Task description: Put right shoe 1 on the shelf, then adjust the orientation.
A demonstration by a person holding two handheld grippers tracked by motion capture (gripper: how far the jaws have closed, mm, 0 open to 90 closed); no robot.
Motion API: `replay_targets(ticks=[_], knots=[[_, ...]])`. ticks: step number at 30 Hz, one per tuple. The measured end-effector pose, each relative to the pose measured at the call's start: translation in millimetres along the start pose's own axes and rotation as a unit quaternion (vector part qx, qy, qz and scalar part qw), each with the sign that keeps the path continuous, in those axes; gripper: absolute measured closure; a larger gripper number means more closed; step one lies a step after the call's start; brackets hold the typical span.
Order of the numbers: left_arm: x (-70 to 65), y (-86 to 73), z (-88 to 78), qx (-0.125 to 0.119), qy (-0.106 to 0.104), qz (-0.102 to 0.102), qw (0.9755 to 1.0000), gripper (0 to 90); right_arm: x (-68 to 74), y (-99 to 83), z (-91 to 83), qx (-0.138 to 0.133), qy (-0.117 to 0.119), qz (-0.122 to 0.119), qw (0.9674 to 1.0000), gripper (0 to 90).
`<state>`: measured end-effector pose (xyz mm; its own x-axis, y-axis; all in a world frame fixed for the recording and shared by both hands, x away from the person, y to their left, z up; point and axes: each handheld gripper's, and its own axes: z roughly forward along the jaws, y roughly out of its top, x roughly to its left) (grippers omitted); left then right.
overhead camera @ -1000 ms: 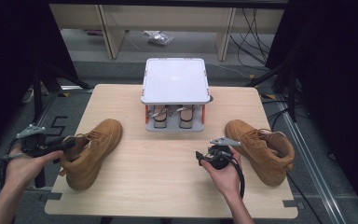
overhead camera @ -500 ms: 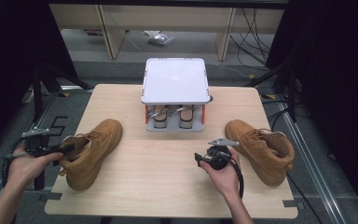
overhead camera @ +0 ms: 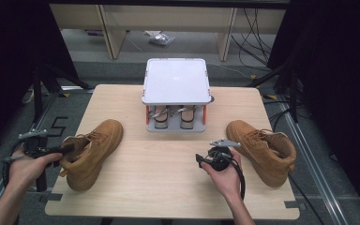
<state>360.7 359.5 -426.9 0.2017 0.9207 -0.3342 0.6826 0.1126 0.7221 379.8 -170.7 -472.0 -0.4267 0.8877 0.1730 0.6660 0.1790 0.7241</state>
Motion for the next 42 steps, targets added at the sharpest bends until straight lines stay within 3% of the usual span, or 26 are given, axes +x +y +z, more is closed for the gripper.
replay_targets(ticks=[3,7,10,17,19,23,28,30,33,34,35,36,38,39,40,42], knots=[[3.2,-1.6,-0.4,-0.006,-0.021,-0.032,0.9993,80.6,-1.2,0.2,-1.0,0.002,-0.004,0.001,1.0000,45.1],[8.4,-4.2,0.3,-0.018,-0.052,-0.079,0.9953,81.1,-4.8,-0.3,0.3,-0.001,0.003,0.004,1.0000,45.2],[9.4,-3.9,-0.1,-0.020,-0.062,-0.098,0.9931,81.2,-7.4,-1.2,0.4,-0.001,0.000,0.008,1.0000,45.3],[4.9,-0.5,0.1,-0.031,-0.072,-0.104,0.9915,81.3,-11.8,-2.2,-1.5,-0.004,0.001,0.014,0.9999,45.4],[4.8,0.6,-0.6,-0.032,-0.074,-0.101,0.9915,81.2,-12.7,-2.3,-2.6,-0.004,-0.008,0.010,0.9999,45.5],[2.5,1.5,-2.4,-0.045,-0.085,-0.121,0.9879,81.1,-11.8,-1.4,-5.6,-0.009,-0.003,0.013,0.9999,45.6],[-0.8,3.0,-3.8,-0.060,-0.099,-0.123,0.9857,81.1,-8.5,0.3,-7.5,-0.012,-0.003,0.028,0.9995,45.7],[-3.1,5.1,-4.7,-0.065,-0.104,-0.130,0.9839,81.0,-10.6,0.8,-8.3,-0.013,-0.003,0.014,0.9998,45.8],[-7.0,8.7,-4.5,-0.071,-0.108,-0.131,0.9830,81.0,-11.6,0.9,-8.3,-0.015,-0.003,0.013,0.9998,45.8],[-9.2,10.0,-3.8,-0.076,-0.107,-0.135,0.9821,81.0,-10.5,0.9,-9.2,-0.010,-0.010,0.018,0.9997,45.8],[-10.3,11.6,-3.3,-0.075,-0.107,-0.134,0.9823,81.0,-9.4,0.4,-8.5,-0.012,-0.001,0.030,0.9995,45.9],[-11.4,12.9,-2.5,-0.078,-0.108,-0.136,0.9818,81.0,-13.1,0.5,-8.3,-0.012,0.000,0.016,0.9998,45.9],[-12.5,15.0,-0.7,-0.081,-0.110,-0.137,0.9811,81.0,-14.4,0.0,-7.6,-0.013,-0.007,0.016,0.9998,46.0],[-12.6,15.9,0.4,-0.083,-0.111,-0.134,0.9813,81.0,-15.2,-0.4,-8.5,-0.014,0.001,0.016,0.9998,46.0],[-13.3,16.6,1.2,-0.084,-0.112,-0.134,0.9810,81.0,-11.5,-1.0,-9.3,-0.011,-0.003,0.043,0.9990,46.0],[-14.8,17.9,2.1,-0.086,-0.114,-0.135,0.9804,81.0,-13.0,-0.9,-10.3,-0.007,-0.004,0.035,0.9993,46.0]])
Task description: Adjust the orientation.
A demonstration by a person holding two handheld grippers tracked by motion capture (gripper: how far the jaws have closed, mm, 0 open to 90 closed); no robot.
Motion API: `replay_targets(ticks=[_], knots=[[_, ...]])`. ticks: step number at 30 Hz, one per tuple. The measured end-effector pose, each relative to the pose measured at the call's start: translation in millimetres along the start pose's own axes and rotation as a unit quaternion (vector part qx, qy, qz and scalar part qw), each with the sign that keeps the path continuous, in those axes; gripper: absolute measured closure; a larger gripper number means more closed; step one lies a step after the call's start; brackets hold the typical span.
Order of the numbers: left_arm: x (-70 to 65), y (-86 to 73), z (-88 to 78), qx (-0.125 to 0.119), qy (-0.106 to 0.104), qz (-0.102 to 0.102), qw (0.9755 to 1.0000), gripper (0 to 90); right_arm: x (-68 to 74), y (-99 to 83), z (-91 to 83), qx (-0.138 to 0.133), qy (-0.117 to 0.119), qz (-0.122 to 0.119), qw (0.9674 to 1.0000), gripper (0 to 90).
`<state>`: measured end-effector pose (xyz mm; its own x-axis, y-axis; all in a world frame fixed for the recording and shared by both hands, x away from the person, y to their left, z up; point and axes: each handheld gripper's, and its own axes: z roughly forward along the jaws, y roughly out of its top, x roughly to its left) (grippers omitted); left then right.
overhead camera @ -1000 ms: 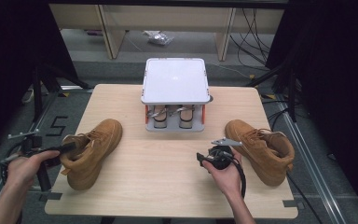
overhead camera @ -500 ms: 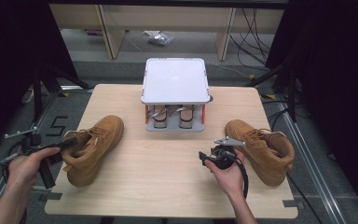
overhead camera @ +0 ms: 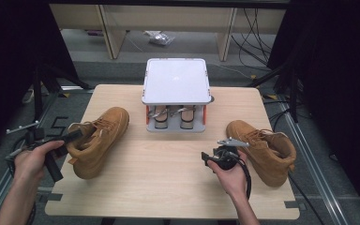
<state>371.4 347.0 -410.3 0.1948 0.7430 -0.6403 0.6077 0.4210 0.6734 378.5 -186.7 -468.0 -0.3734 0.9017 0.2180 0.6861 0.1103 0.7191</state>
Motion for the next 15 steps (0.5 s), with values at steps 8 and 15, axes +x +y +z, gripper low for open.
replay_targets(ticks=[8,15], knots=[[-0.2,2.6,7.1,-0.012,-0.012,-0.020,0.9996,80.9,1.0,0.7,-0.2,-0.007,0.000,0.005,1.0000,46.1],[-3.3,5.4,14.2,-0.019,-0.021,-0.027,0.9992,80.8,-2.1,0.3,0.2,-0.005,-0.002,-0.013,0.9999,46.2]])
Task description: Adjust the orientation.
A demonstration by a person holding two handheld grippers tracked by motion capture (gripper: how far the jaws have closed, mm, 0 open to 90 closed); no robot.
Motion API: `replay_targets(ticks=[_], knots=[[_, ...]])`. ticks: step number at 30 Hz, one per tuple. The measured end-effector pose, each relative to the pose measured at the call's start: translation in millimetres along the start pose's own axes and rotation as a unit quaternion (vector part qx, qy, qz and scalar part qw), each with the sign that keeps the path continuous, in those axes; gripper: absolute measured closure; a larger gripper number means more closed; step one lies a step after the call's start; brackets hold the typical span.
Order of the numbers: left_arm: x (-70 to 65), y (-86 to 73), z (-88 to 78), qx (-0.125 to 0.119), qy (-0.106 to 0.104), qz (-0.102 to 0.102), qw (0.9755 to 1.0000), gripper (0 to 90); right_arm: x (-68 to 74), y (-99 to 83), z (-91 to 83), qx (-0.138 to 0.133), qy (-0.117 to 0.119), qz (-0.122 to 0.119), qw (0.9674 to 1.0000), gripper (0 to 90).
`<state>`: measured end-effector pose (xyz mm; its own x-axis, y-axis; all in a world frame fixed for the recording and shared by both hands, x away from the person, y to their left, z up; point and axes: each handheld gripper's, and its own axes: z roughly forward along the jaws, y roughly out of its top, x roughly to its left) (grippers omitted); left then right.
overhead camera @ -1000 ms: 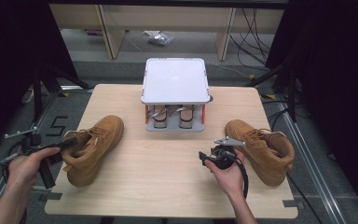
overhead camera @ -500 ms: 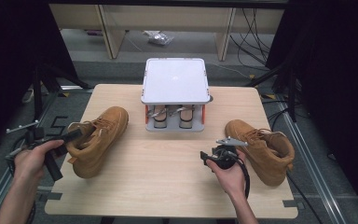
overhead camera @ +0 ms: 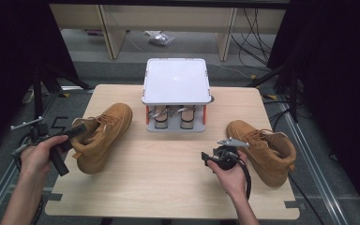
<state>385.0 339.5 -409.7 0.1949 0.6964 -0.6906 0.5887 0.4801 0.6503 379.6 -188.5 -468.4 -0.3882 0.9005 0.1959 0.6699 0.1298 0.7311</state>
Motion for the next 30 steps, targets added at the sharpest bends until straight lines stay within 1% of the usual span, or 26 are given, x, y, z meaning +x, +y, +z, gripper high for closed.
replay_targets(ticks=[1,2,4,5,6,7,8,9,12,13,14,15,16,17,18,19,20,21,22,26,27,29,30], knots=[[-0.9,0.4,0.7,-0.001,-0.001,-0.002,1.0000,80.8,-0.6,-0.1,0.5,-0.004,0.005,0.001,1.0000,46.2],[-2.1,0.9,1.3,-0.002,-0.001,-0.005,1.0000,80.8,-0.6,-0.1,0.3,-0.003,0.005,0.001,1.0000,46.2],[-3.5,2.1,3.1,-0.004,-0.005,-0.002,1.0000,80.9,-0.4,-0.3,0.4,-0.004,0.005,0.001,1.0000,46.2],[-4.7,2.7,3.6,-0.005,-0.003,-0.003,1.0000,80.8,1.2,-0.4,-0.3,0.001,0.001,0.007,1.0000,46.3],[-5.7,3.5,4.2,-0.006,-0.003,-0.001,1.0000,80.8,3.3,-1.1,0.9,-0.001,0.002,0.018,0.9998,46.2],[-6.1,4.5,4.9,-0.008,-0.004,0.002,1.0000,80.8,3.4,-1.0,1.0,0.003,-0.002,0.015,0.9999,46.3],[-6.8,5.2,5.1,-0.010,-0.005,0.002,0.9999,80.8,3.5,-1.2,0.6,0.003,0.002,0.017,0.9999,46.3],[-8.0,5.7,5.4,-0.012,-0.005,-0.002,0.9999,80.8,0.6,-1.0,0.9,0.000,0.004,0.002,1.0000,46.3],[-9.3,8.6,6.2,-0.018,-0.007,-0.003,0.9998,80.9,1.3,-0.9,0.3,-0.004,0.008,-0.001,1.0000,46.3],[-9.5,9.7,6.8,-0.021,-0.010,0.000,0.9997,80.9,1.9,-1.0,0.2,-0.005,0.006,0.002,1.0000,46.4],[-10.7,10.5,7.2,-0.022,-0.009,-0.003,0.9997,80.8,5.0,-1.4,-1.1,-0.002,0.010,0.017,0.9998,46.3],[-11.7,11.3,7.8,-0.024,-0.008,-0.003,0.9997,80.8,1.7,-1.3,-1.0,-0.004,0.011,0.000,0.9999,46.3],[-12.9,12.1,8.7,-0.026,-0.009,-0.002,0.9996,80.9,1.4,-1.5,-1.0,-0.005,0.012,-0.001,0.9999,46.3],[-13.9,13.0,9.8,-0.026,-0.008,-0.001,0.9996,80.9,1.8,-1.6,-2.2,0.000,0.008,0.001,1.0000,46.3],[-14.9,13.9,11.3,-0.028,-0.008,-0.002,0.9996,80.9,4.3,-2.4,-2.1,0.002,0.012,0.022,0.9997,46.3],[-15.4,15.0,12.9,-0.028,-0.009,-0.002,0.9996,80.9,1.2,-2.7,-0.8,-0.002,0.014,0.009,0.9999,46.3],[-16.1,16.0,14.6,-0.030,-0.008,-0.004,0.9995,80.9,-0.9,-2.7,-0.2,-0.003,0.010,0.003,0.9999,46.3],[-16.7,16.9,16.4,-0.030,-0.009,-0.004,0.9995,80.9,-1.8,-3.0,-0.1,-0.002,0.012,0.002,0.9999,46.3],[-17.6,17.8,18.1,-0.031,-0.009,-0.004,0.9995,80.9,-2.1,-3.4,0.3,-0.002,0.007,0.004,1.0000,46.3],[-20.6,21.8,23.4,-0.036,-0.012,-0.005,0.9993,81.0,-3.5,-3.8,0.1,0.000,0.005,0.006,1.0000,46.4],[-21.4,22.9,24.3,-0.037,-0.012,-0.005,0.9992,81.0,-3.7,-3.9,0.1,0.000,0.007,0.007,1.0000,46.4],[-23.6,25.0,25.5,-0.038,-0.014,-0.006,0.9991,81.0,-3.3,-4.3,0.5,0.001,0.004,0.009,1.0000,46.4],[-24.6,26.0,25.6,-0.038,-0.015,-0.005,0.9991,80.9,-3.3,-4.4,0.4,-0.001,0.007,0.006,1.0000,46.4]])
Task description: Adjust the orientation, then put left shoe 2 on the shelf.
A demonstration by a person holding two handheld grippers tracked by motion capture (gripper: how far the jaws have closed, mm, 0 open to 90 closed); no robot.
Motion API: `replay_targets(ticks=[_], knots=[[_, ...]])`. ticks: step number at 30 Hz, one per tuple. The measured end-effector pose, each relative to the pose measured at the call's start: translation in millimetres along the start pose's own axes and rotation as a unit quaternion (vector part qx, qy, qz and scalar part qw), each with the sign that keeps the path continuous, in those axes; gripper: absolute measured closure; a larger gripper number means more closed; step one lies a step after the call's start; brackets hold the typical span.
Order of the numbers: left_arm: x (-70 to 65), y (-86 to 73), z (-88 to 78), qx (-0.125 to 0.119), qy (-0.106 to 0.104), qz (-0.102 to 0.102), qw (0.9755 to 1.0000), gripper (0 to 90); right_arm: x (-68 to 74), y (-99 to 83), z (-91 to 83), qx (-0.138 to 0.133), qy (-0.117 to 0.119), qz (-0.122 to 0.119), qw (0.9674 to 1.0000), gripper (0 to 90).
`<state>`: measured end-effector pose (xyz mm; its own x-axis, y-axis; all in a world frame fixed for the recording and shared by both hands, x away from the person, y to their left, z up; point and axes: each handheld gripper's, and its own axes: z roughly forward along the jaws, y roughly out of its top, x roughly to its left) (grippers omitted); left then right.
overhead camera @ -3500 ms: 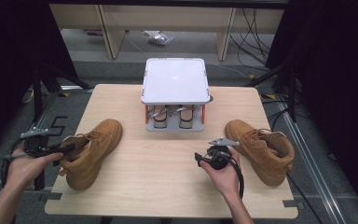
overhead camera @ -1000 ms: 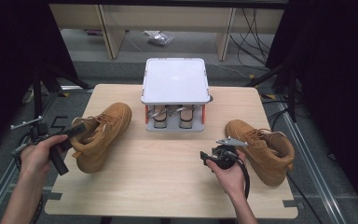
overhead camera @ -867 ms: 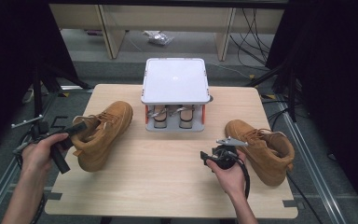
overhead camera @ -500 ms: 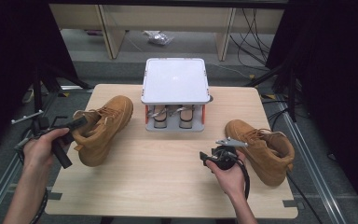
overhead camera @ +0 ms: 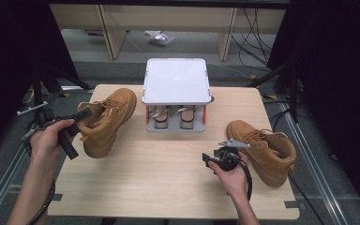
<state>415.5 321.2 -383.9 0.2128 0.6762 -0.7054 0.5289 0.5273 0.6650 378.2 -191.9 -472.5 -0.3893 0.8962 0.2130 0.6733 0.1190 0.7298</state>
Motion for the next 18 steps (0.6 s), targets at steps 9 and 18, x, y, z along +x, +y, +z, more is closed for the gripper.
replay_targets(ticks=[9,18], knots=[[-5.1,6.0,2.1,-0.012,-0.005,-0.002,0.9999,80.9,4.9,1.8,-3.9,0.006,-0.005,0.022,0.9997,46.5],[-8.6,10.5,9.1,-0.016,-0.005,-0.007,0.9998,80.8,-1.4,0.4,-1.1,-0.002,0.001,0.006,1.0000,46.6]])
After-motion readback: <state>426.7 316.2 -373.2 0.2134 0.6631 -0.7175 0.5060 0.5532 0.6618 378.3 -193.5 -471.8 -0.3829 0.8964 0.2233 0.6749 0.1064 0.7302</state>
